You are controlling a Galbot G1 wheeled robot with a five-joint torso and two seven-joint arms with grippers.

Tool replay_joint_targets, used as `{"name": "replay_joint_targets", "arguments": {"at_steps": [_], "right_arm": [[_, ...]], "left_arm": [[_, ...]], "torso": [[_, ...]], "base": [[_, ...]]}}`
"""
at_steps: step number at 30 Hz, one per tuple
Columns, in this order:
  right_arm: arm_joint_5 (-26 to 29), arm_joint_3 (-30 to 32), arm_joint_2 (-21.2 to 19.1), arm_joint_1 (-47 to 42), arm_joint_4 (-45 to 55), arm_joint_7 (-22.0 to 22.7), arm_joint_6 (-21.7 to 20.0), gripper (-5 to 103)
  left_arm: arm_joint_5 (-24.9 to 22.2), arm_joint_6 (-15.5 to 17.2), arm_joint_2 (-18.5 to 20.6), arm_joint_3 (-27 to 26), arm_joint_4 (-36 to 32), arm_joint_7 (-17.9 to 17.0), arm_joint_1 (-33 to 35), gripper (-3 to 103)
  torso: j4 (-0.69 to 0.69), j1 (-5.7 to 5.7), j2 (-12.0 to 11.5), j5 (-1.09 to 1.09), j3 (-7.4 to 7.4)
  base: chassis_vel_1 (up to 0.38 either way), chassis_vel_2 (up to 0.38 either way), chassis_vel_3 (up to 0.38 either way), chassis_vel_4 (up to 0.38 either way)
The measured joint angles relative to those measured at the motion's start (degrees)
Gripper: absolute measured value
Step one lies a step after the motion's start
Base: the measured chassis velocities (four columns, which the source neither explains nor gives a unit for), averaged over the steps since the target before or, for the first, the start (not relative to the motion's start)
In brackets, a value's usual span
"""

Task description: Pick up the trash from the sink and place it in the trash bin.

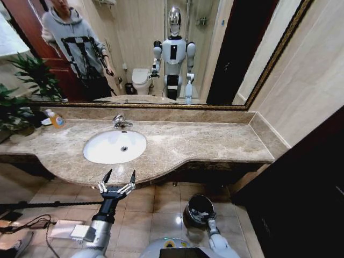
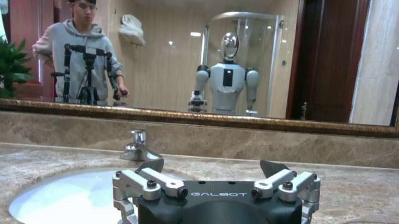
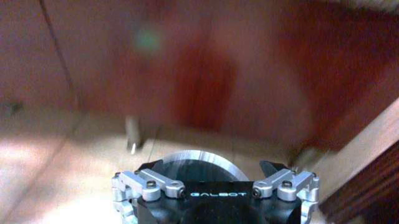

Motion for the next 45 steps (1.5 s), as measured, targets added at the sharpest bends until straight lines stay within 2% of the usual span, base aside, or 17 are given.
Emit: {"name": "replay_joint_targets", "arguments": {"at_steps": [3,5,6,8,11,12,14,17,25,30,40,45], "right_arm": [[1.0,0.5,-0.9,-3.3,7.0,0.7,0.6,100],[4.9,0.9,-1.3,-6.4,13.0,1.2,0.3,100],[4.9,0.9,-1.3,-6.4,13.0,1.2,0.3,100],[9.8,1.6,-1.4,-10.2,21.8,1.5,-1.0,100],[10.9,2.1,-1.7,-13.2,27.7,1.8,-1.2,100],[11.1,2.7,-1.8,-15.7,32.7,1.8,-1.4,100],[11.1,3.0,-1.8,-16.8,35.1,1.8,-1.6,100],[11.0,3.9,-1.6,-22.1,46.5,1.9,-2.7,100],[8.6,4.7,-0.3,-28.0,59.5,3.0,-3.6,100],[8.7,5.1,0.0,-28.7,63.5,3.2,-4.4,100],[6.8,4.9,0.6,-30.1,77.7,2.7,-8.3,100],[3.9,4.8,0.6,-31.0,81.6,1.6,-9.0,100]], "left_arm": [[0.0,0.0,0.0,0.0,0.0,0.0,0.0,100],[0.0,0.0,0.0,0.0,0.0,0.0,0.0,100],[0.0,0.0,0.0,0.0,0.0,0.0,0.0,100],[0.0,0.0,0.0,0.0,0.0,0.0,0.0,100],[0.0,0.0,0.0,0.0,0.0,0.0,0.0,100],[0.0,0.0,0.0,0.0,0.0,0.0,0.0,100],[0.0,0.0,0.0,0.0,0.0,0.0,0.0,100],[0.0,0.0,0.0,0.0,0.0,0.0,0.0,100],[0.0,0.0,0.0,0.0,0.0,0.0,0.0,100],[0.0,0.0,0.0,0.0,0.0,0.0,0.0,100],[0.0,0.0,0.0,0.0,0.0,0.0,0.0,100],[0.0,0.0,0.0,0.0,0.0,0.0,0.0,100]], "torso": [[0.0,0.0,0.0,0.0,0.0],[0.0,0.0,0.0,0.01,0.0],[0.0,0.0,0.0,0.01,0.0],[0.0,0.0,0.0,-0.01,0.0],[0.01,0.0,0.0,0.01,0.0],[0.0,0.0,0.0,0.0,0.0],[0.0,0.0,0.0,0.01,0.0],[0.0,0.0,0.0,0.0,0.0],[0.0,0.0,0.0,0.0,0.0],[0.0,0.0,0.0,0.0,0.0],[0.0,0.0,0.0,0.0,0.0],[0.0,0.0,0.0,0.0,0.0]], "base": [[0.0,0.0,0.0,0.0],[0.0,0.0,0.0,0.0],[0.0,0.0,0.0,0.0],[0.0,0.0,0.0,0.0],[0.0,0.0,0.0,0.0],[0.0,0.0,0.0,0.0],[0.0,0.0,0.0,0.0],[0.0,0.0,0.0,0.0],[0.0,0.0,0.0,0.0],[0.0,0.0,0.0,0.0],[0.0,0.0,0.0,0.0],[0.0,0.0,0.0,0.0]]}}
